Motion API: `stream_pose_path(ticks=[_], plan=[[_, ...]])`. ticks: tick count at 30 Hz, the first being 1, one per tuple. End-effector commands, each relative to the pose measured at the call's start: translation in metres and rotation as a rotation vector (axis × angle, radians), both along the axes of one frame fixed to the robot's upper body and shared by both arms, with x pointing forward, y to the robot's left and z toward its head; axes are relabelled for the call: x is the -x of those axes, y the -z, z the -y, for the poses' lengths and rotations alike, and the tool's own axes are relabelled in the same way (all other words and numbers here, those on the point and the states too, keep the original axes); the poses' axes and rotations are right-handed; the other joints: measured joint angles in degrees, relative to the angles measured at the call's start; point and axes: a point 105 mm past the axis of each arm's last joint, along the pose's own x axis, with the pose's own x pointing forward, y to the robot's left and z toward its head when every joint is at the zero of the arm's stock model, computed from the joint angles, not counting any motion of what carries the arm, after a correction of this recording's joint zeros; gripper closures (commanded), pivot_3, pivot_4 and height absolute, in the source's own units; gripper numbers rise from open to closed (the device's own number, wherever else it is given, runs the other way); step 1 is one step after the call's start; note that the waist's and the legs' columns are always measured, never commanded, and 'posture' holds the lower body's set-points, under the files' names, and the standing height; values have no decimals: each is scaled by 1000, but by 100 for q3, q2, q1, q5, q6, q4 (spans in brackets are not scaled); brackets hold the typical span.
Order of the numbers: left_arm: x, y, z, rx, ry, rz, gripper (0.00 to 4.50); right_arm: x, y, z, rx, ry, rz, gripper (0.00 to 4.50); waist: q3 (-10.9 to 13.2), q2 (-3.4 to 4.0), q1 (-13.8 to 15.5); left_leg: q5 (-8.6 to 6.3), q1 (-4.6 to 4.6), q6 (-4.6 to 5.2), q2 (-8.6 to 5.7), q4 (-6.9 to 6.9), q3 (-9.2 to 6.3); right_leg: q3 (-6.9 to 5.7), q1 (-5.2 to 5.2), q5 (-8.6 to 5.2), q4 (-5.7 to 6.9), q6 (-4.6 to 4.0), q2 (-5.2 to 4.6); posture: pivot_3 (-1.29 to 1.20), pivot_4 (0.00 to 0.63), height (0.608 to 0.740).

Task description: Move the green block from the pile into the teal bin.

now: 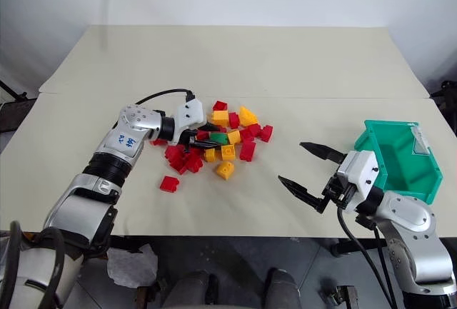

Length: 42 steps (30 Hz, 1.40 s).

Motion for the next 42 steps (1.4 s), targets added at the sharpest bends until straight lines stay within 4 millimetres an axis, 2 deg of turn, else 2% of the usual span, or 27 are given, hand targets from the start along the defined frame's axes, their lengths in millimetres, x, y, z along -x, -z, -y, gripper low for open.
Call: stream_pose_path(ticks=[1, 10, 15, 19, 23, 27, 32, 35, 40, 42], plan=[[-8, 10, -6, -73, -77, -38, 2114, 5, -11, -5, -4, -24, 40, 0, 0, 0, 0, 0, 0, 0, 0, 0, 0, 0, 0, 0, 0, 0, 0, 0, 150, 740], [-10, 13, -10, -231, -71, -106, 2114, 2, -13, -7, 4, -46, 37, 0, -1, 0, -13, 0, 2, 0, 0, 0, 2, 0, 0, 0, 1, 0, 0, 0, 150, 740], [0, 19, -11, -291, -17, -171, 2114, 0, -14, -9, 5, -50, 42, 0, -1, 1, -19, 0, 2, 0, 1, -1, 2, 1, 0, 0, 2, 0, 0, 0, 150, 740], [5, 26, -14, -299, -20, -197, 2992, 0, -13, -9, 5, -49, 41, 0, -2, 2, -34, 0, 5, 0, 1, 0, 4, 3, 0, 0, 5, 0, 0, 0, 150, 740], [9, 30, -13, -292, -14, -198, 3034, 0, -13, -9, 3, -48, 43, 0, -3, 2, -37, 0, 9, 0, 2, 0, 4, 6, 0, 0, 8, 0, 0, 0, 150, 740], [3, 21, -9, -209, -46, -155, 3034, 0, -13, -9, -2, -43, 45, 0, -4, 2, -29, 0, 10, 0, 2, 0, 4, 8, 0, 0, 9, 0, 0, 0, 150, 740], [-1, -15, -7, -46, -6, -60, 3034, 4, -10, -3, -10, -6, 36, 0, -3, 1, -16, 0, 8, 0, 2, 4, 5, 9, 0, 0, 13, 0, 0, 0, 150, 740], [14, -45, 21, 137, 166, -1, 3034, 9, -8, 10, -13, 56, 28, 0, -2, -1, 13, 0, -3, 0, 1, 4, 4, 8, -8, 0, 11, 0, 0, 0, 150, 740], [34, -49, 75, 257, 309, -3, 3034, 17, -2, 32, -3, 160, 9, 0, 0, -5, 161, -2, -12, 5, -3, 4, -2, 2, -6, 4, -2, 7, -1, 0, 150, 740], [38, -49, 90, 278, 330, 8, 3034, 21, 0, 38, -2, 188, -2, 0, 0, -5, 160, -4, -13, 8, -5, 5, 1, 3, -3, 5, -9, 9, -2, 0, 150, 740]])
